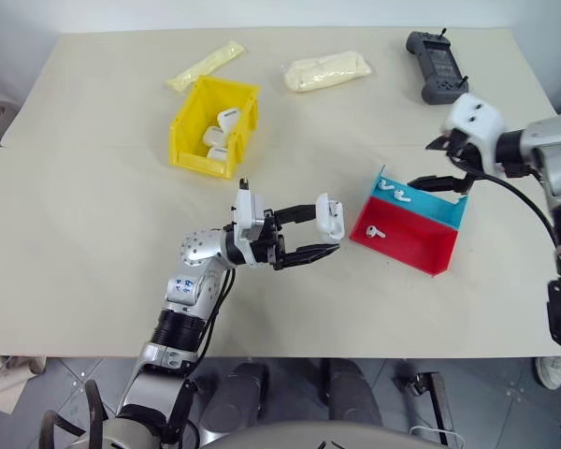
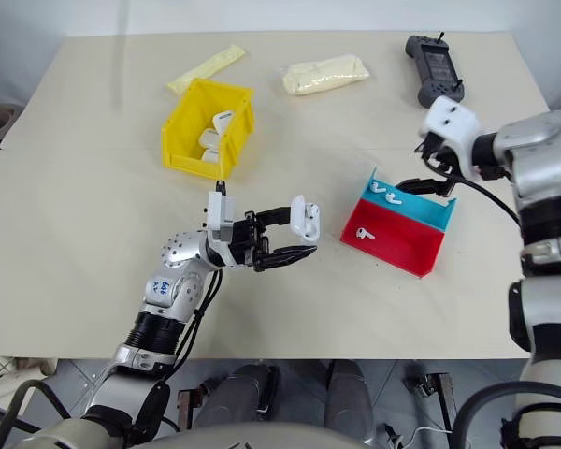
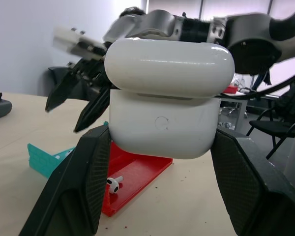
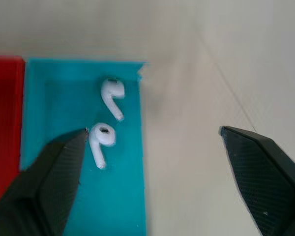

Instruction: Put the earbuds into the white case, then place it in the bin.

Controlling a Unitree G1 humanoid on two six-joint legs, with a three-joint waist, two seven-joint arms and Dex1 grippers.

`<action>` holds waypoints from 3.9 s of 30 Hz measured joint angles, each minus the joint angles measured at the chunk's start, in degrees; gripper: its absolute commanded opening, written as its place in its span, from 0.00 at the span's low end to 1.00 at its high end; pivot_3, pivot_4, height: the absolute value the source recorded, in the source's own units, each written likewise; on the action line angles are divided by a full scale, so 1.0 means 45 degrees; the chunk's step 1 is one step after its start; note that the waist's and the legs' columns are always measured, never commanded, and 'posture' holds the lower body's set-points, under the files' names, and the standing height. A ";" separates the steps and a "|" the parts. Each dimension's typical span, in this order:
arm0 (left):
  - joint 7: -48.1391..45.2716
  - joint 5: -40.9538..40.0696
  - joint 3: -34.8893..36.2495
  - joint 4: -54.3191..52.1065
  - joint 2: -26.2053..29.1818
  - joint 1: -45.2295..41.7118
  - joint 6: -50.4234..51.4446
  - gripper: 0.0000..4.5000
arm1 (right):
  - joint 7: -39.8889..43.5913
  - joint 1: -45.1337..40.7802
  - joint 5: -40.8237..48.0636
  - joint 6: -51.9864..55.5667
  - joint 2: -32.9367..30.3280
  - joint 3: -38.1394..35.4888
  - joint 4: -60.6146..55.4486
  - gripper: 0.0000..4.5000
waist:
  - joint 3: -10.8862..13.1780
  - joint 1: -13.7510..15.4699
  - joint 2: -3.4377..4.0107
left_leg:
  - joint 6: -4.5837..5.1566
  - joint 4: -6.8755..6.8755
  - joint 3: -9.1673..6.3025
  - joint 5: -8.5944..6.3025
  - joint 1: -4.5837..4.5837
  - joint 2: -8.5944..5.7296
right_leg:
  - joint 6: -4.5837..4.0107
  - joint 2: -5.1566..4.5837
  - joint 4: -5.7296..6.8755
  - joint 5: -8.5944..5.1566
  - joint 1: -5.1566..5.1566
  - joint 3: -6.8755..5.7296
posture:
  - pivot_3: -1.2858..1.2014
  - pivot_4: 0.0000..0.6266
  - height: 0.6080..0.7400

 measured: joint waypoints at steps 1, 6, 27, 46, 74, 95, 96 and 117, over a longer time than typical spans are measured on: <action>0.0021 0.0017 -0.0001 -0.0009 0.0016 0.0003 -0.0006 0.60 | 0.0228 -0.0267 -0.0318 -0.0273 0.0215 0.0293 0.0420 0.99 | 0.0000 -0.0020 0.0000 | 0.0000 0.0000 0.0002 0.0000 -0.0001 0.0001 | 0.0000 0.0000 0.0003 0.0000 -0.0004 0.0001 | 0.52 0.24 1.00; 0.0151 0.0045 -0.0011 -0.0029 0.0047 0.0008 -0.0015 0.60 | 0.0605 -0.1042 -0.1442 -0.1165 0.1069 0.0926 0.1911 0.99 | 0.0000 -0.0092 0.0000 | -0.0001 0.0031 0.0000 0.0000 -0.0002 0.0001 | 0.0000 0.0001 0.0039 0.0000 -0.0004 0.0001 | 0.52 0.24 1.00; 0.0654 0.0045 0.0061 -0.0521 0.0281 0.0227 0.0003 0.60 | 0.0385 -0.1913 -0.3204 -0.3592 0.2146 0.1237 0.4028 0.51 | -0.0007 -0.0327 0.0012 | -0.0006 0.0047 -0.0001 0.0001 0.0016 0.0005 | -0.0004 0.0007 0.0070 0.0002 0.0005 0.0006 | 0.52 0.24 1.00; 0.0737 0.0041 0.0069 -0.0579 0.0345 0.0300 0.0004 0.60 | 0.0610 -0.2020 -0.3519 -0.3613 0.2474 0.1205 0.4124 0.10 | -0.0009 -0.0344 0.0015 | -0.0007 0.0052 -0.0001 0.0001 0.0025 0.0003 | -0.0006 0.0007 0.0077 0.0003 0.0013 0.0006 | 0.52 0.24 1.00; 0.0744 0.0009 0.0074 -0.0580 0.0287 0.0308 0.0004 0.60 | 0.0502 -0.1998 -0.4096 -0.5396 0.1718 0.0845 0.4614 0.65 | -0.0009 -0.0351 0.0015 | -0.0006 0.0040 0.0008 0.0001 0.0018 0.0002 | -0.0006 0.0005 0.0075 0.0003 -0.0004 0.0009 | 0.52 0.24 1.00; 0.0930 -0.0017 0.0099 -0.0803 0.0379 0.0516 0.0079 0.60 | -0.0332 -0.2357 -0.3324 -0.2967 0.3284 -0.0150 0.5077 0.65 | -0.0010 -0.0590 0.0017 | -0.0006 0.0044 0.0004 0.0001 0.0018 0.0000 | -0.0007 0.0003 0.0090 0.0004 -0.0005 0.0008 | 0.52 0.24 1.00; 0.0944 -0.0018 0.0099 -0.0828 0.0380 0.0516 0.0093 0.60 | -0.0419 -0.2357 -0.3335 -0.3106 0.3334 -0.0147 0.5077 0.65 | -0.0010 -0.0612 0.0018 | -0.0006 0.0044 0.0004 0.0001 0.0018 0.0000 | -0.0007 0.0003 0.0094 0.0004 -0.0008 0.0008 | 0.52 0.24 1.00; 0.1004 -0.0044 0.0288 -0.1075 0.0418 0.0565 0.0241 0.60 | -0.0583 -0.2352 -0.3503 -0.3629 0.3765 -0.0122 0.5076 0.30 | -0.0012 -0.0636 0.0019 | -0.0007 0.0051 0.0056 0.0001 0.0019 0.0001 | -0.0019 -0.0005 0.0166 0.0008 -0.0067 0.0007 | 0.52 0.24 1.00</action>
